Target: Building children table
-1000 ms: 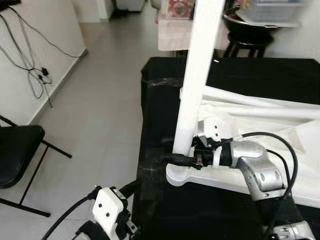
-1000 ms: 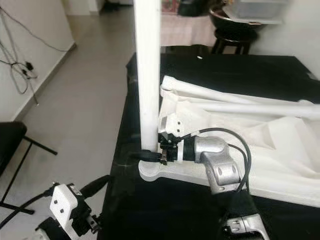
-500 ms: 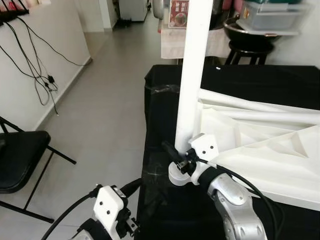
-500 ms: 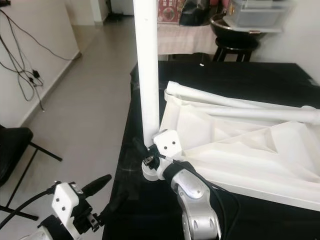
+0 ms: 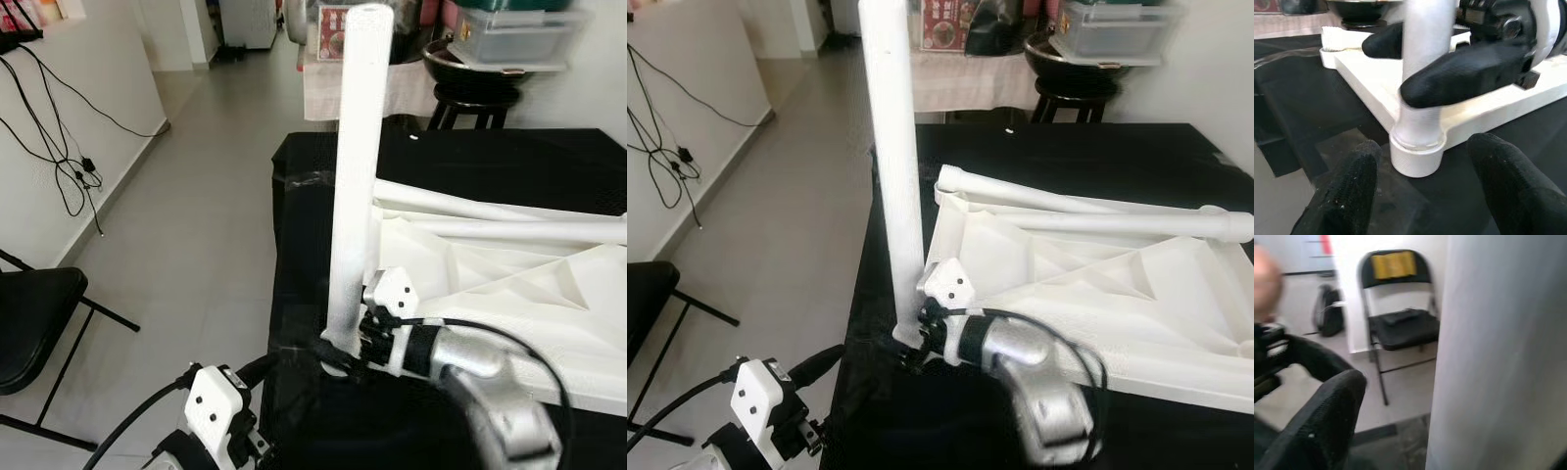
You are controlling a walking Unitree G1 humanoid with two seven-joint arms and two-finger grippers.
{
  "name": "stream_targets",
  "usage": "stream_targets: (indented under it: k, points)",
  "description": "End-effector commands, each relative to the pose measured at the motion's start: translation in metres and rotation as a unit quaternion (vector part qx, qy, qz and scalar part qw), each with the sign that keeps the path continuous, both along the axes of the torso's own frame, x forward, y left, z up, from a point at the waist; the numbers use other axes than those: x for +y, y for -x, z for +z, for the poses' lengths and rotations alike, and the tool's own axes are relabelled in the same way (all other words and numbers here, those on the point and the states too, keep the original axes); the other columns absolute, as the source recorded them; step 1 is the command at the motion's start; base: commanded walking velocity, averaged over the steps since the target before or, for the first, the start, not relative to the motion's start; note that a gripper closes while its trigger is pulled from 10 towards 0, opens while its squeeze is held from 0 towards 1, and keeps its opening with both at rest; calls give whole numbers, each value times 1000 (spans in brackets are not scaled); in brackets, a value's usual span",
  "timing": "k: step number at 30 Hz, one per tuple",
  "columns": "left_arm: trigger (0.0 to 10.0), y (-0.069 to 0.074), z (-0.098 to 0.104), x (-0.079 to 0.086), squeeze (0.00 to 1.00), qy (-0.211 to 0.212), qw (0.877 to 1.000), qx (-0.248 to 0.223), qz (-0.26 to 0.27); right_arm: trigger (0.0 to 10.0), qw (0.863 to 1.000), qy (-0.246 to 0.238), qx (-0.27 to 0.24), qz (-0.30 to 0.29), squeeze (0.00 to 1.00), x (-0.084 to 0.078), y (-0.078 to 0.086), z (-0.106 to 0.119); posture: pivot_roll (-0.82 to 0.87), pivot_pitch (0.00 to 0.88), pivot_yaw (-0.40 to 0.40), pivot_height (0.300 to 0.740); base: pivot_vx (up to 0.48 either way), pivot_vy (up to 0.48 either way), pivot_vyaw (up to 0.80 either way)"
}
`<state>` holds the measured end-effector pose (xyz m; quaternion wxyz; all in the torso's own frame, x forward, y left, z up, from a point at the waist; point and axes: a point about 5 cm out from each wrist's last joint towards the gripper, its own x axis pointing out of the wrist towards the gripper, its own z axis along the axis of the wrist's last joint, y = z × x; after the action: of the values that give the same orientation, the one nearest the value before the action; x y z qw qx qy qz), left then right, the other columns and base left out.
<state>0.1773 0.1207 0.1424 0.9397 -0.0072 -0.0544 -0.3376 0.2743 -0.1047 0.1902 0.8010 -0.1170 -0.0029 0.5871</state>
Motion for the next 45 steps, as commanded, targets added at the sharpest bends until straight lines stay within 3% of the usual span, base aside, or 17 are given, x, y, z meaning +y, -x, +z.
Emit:
stream_targets:
  k: [1,2,10,11,13,14,17,22,29,32,33,34,35,36,37,39,45]
  points:
    - [10000,2,0,0,0,4,1000,2,1,10000,998,0,14,69,337,13,7,-6,-13,123,-7,740,0,0,0]
    - [10000,4,1,-1,0,5,1000,2,2,10000,992,21,29,117,0,10,2,-6,-6,131,-12,740,0,0,0]
    - [10000,11,4,-3,0,8,1000,3,2,10000,975,29,76,207,0,14,-20,0,30,159,-20,740,0,0,0]
    - [10000,12,5,-3,0,8,1000,4,1,8784,969,39,79,233,0,15,-24,3,54,178,-22,740,0,0,0]
    - [10000,12,5,-3,0,8,1000,4,1,8784,969,39,79,233,0,15,-24,3,54,178,-22,740,0,0,0]
    - [10000,14,5,-4,0,8,1000,6,0,235,964,44,84,249,0,16,-29,8,65,183,-26,740,0,0,0]
    - [10000,17,7,-5,0,9,1000,8,-2,0,957,53,85,272,0,16,-37,16,66,190,-27,740,0,0,0]
    - [10000,19,7,-6,0,9,1000,9,-2,0,961,49,80,261,0,9,-43,20,63,194,-28,740,0,0,0]
    - [10000,17,7,-6,0,11,1000,10,-2,0,992,17,36,122,0,-18,-40,16,43,193,-34,740,0,0,0]
    - [10000,16,7,-4,0,10,1000,10,-1,0,999,-20,48,2,0,-33,-24,5,26,189,-38,740,0,0,0]
    - [10000,15,6,-2,0,8,1000,10,0,0,994,-36,56,-90,0,-31,-16,-6,20,185,-35,740,0,0,0]
    - [10000,14,6,-1,0,7,1000,10,0,0,970,-33,36,-237,0,-34,-12,-15,20,185,-35,740,0,0,0]
    - [10000,14,6,-1,0,7,1000,10,0,0,970,-33,36,-237,0,-34,-12,-15,20,185,-35,740,0,0,0]
    - [10000,14,5,1,0,5,1000,10,0,0,935,-31,49,-351,0,-34,9,-31,-2,183,-29,740,0,0,0]
    - [10000,11,5,2,0,4,1000,10,-1,0,907,-22,47,-417,0,-32,29,-39,-13,176,-10,740,0,0,0]
    - [10000,10,4,3,0,3,1000,10,-2,0,909,-9,44,-414,0,-25,40,-43,-16,175,-8,740,0,0,0]
    - [10000,3,1,2,0,0,1000,11,-6,0,910,-23,29,-413,0,-27,16,-41,6,128,-21,740,0,0,0]
